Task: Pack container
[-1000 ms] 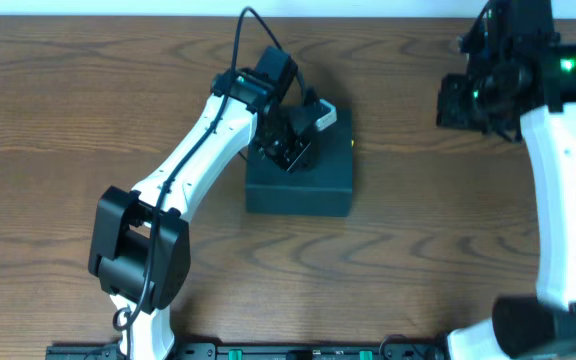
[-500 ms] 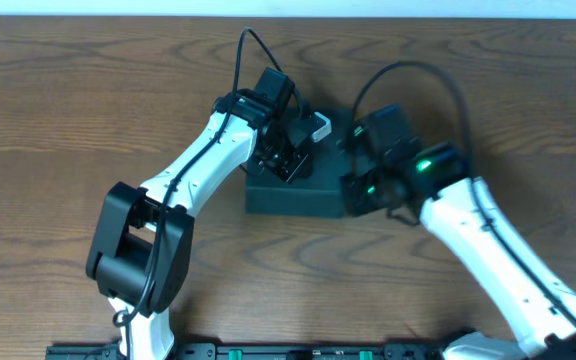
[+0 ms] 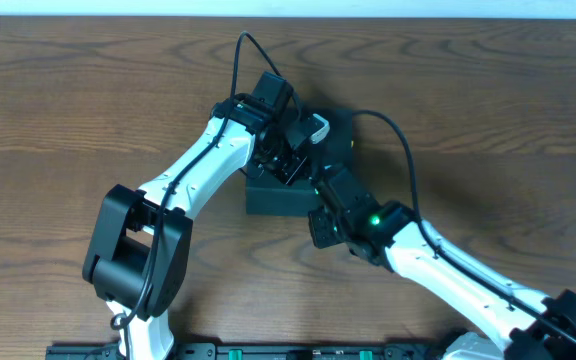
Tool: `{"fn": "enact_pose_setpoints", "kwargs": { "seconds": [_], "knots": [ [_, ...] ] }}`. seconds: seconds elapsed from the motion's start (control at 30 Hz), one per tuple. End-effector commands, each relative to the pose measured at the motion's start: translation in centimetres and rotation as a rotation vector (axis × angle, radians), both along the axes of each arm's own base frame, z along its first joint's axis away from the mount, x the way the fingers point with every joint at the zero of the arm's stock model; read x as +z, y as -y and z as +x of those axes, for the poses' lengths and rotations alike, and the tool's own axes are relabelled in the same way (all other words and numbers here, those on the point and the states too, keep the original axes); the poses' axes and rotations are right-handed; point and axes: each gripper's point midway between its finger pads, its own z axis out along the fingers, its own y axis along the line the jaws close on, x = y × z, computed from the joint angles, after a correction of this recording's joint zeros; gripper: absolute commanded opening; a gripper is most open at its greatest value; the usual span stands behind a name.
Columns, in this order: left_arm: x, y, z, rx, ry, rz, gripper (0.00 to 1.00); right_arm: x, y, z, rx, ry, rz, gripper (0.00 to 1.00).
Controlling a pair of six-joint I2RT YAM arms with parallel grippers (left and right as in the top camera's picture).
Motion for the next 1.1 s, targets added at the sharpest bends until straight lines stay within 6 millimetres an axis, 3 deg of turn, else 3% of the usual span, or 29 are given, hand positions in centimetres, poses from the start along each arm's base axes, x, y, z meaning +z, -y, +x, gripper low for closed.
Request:
{"fn": "enact_pose_setpoints", "kwargs": {
  "seconds": [0.0,0.2,0.43,0.57,0.73,0.8,0.9,1.07],
  "knots": [
    [-2.3,-1.6,-0.5,0.020,-0.027,0.094,0.06,-1.0,0.1,0.0,-0.068,0.017,0.020,0.02],
    [-2.1,-1.3,-0.8,0.014,-0.040,0.071,0.06,-3.5,0.5,1.6,-0.159,0.095,0.038,0.02],
    [-2.1,-1.3,-0.9,0.013,-0.048,0.068,0.06,-6.1,-1.2,3.5,-0.160,0.129,0.073,0.01],
    [-2.1,-1.3,-1.0,0.016,-0.051,0.068,0.06,-6.4,-1.4,4.4,-0.198,0.153,0.091,0.02],
    [-2.1,-1.3,-0.9,0.017,-0.051,0.069,0.06,-6.2,-1.2,4.0,-0.193,0.136,0.086,0.02],
    [-2.1,-1.5,-0.8,0.031,-0.057,0.069,0.06,-5.4,-1.0,3.8,-0.193,0.136,0.085,0.01],
    [-2.1,-1.9,-0.4,0.057,-0.064,0.069,0.06,-2.6,-0.9,3.9,-0.179,0.180,0.114,0.02],
    [-1.5,-2.8,0.8,0.138,-0.079,0.060,0.06,6.9,1.1,5.1,-0.197,0.385,0.226,0.01]
  ]
}}
